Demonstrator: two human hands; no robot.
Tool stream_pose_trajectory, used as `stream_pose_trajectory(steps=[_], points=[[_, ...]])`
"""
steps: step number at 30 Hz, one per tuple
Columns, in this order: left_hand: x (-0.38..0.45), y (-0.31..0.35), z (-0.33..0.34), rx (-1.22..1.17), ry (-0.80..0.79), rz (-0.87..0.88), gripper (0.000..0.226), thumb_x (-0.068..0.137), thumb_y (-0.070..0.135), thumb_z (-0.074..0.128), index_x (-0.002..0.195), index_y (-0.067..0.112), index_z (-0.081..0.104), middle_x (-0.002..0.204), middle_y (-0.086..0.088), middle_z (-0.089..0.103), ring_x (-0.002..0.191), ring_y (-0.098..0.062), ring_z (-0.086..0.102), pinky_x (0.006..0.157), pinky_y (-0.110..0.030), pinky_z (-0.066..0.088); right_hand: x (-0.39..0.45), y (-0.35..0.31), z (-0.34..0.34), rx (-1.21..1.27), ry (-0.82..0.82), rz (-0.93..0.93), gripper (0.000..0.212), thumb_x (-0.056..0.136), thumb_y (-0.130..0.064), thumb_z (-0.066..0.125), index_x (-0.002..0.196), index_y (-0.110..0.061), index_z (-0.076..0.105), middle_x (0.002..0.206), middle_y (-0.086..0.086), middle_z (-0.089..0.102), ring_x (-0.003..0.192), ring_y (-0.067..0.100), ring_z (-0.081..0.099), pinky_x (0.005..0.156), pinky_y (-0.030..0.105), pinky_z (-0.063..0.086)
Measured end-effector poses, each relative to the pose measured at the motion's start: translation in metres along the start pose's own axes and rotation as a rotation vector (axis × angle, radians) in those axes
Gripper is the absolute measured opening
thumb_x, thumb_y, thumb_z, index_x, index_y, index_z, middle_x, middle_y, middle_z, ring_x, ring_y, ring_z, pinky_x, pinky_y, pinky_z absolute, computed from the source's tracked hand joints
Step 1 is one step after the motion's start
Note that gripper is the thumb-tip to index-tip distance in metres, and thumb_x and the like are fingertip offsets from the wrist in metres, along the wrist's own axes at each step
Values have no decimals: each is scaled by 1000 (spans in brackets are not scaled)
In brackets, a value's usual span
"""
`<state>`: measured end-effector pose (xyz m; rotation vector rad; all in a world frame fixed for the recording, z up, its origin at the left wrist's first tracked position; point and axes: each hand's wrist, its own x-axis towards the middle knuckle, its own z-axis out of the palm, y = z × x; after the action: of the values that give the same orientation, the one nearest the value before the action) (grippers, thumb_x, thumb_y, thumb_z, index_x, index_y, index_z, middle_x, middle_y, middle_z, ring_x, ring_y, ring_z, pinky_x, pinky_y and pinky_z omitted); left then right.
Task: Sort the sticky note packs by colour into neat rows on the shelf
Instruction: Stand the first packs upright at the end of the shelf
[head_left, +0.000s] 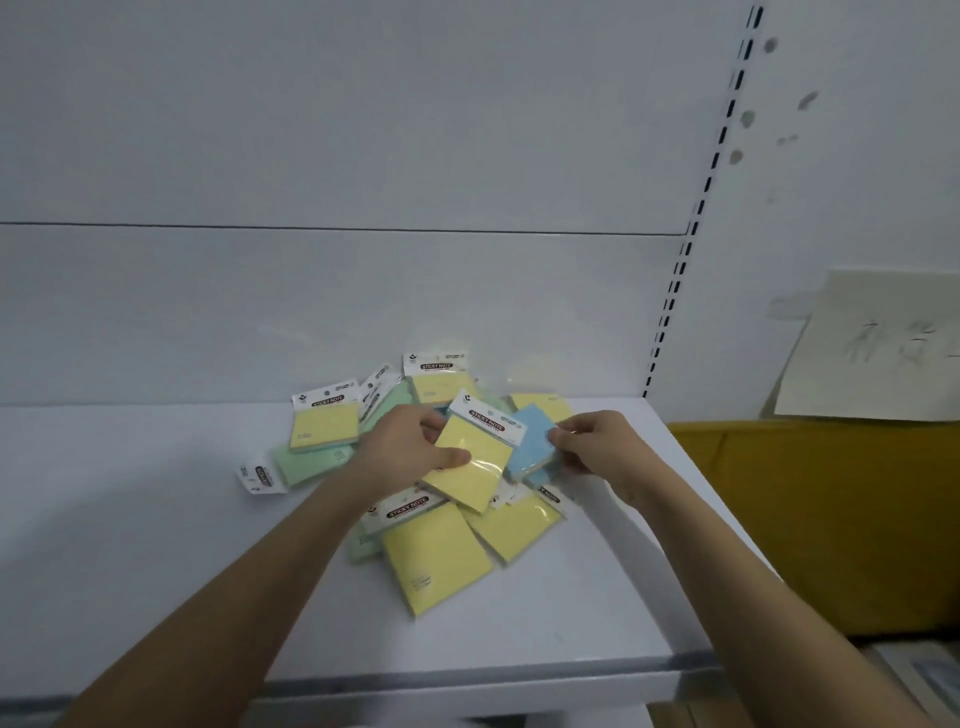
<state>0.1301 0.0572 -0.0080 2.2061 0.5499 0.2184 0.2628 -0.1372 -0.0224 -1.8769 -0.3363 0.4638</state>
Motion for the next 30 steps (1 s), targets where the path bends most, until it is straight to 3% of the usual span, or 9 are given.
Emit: stream_pose_trajectory(steps=[4, 7, 9, 12, 16, 18, 22, 26, 30], points=[[-9, 7, -8, -268, 129, -32, 33, 73, 18, 82, 98, 13, 62, 83, -9, 65, 70, -20, 61, 63, -26, 46, 5, -1, -22, 353, -97, 34, 16, 90, -1, 57, 99, 11, 62, 86, 19, 62, 60, 22, 67, 66, 27, 58], [-18, 15, -9, -456, 248, -98, 32, 79, 15, 76, 106, 9, 59, 90, -12, 72, 74, -25, 64, 67, -37, 51, 3, -1, -32, 654, -208, 63, 15, 90, 5, 55, 104, 10, 56, 100, 24, 66, 86, 33, 71, 75, 31, 60], [-24, 21, -9, -565, 315, -137, 27, 84, 13, 72, 108, 11, 59, 86, -5, 73, 71, -22, 69, 67, -38, 59, 3, -2, -34, 755, -285, 35, 29, 86, 11, 55, 113, 1, 50, 106, 29, 66, 93, 39, 70, 78, 36, 60], [-33, 26, -3, -656, 342, -168, 22, 89, 12, 65, 111, 13, 59, 86, -5, 72, 68, -19, 71, 62, -36, 60, 2, -3, -29, 737, -363, -28, 45, 80, 16, 58, 117, -10, 49, 107, 21, 67, 93, 36, 71, 76, 43, 60], [-52, 21, 2, -717, 389, -194, 23, 90, 7, 61, 112, 9, 61, 91, -12, 68, 76, -27, 66, 81, -46, 57, 0, -2, -12, 638, -466, -39, 29, 86, -2, 64, 115, -7, 62, 98, 13, 69, 80, 25, 61, 64, 29, 53], [-65, 16, -2, -734, 417, -193, 20, 89, 7, 62, 109, 10, 62, 90, -11, 68, 76, -27, 66, 77, -43, 58, -6, -6, 0, 677, -494, -53, 30, 88, 0, 62, 117, -4, 59, 103, 17, 68, 86, 27, 61, 69, 28, 55], [-97, 1, -25, -708, 508, -183, 17, 91, 5, 60, 107, 11, 61, 92, -9, 70, 76, -24, 68, 67, -35, 58, -27, -17, 30, 650, -501, -124, 54, 79, 14, 66, 122, -15, 51, 106, 22, 66, 79, 30, 71, 66, 32, 61], [-134, -22, -59, -704, 586, -170, 18, 90, 5, 62, 107, 11, 63, 95, -11, 71, 81, -24, 69, 73, -38, 58, -51, -37, 68, 659, -576, -115, 23, 93, -5, 58, 116, -6, 58, 110, 19, 68, 94, 30, 71, 73, 35, 61], [-178, -54, -103, -687, 665, -174, 20, 87, 6, 66, 105, 13, 67, 96, -10, 74, 81, -24, 71, 73, -32, 57, -80, -55, 125, 487, -535, -196, 17, 95, -13, 57, 109, -7, 65, 104, 13, 67, 99, 27, 68, 79, 35, 59]])
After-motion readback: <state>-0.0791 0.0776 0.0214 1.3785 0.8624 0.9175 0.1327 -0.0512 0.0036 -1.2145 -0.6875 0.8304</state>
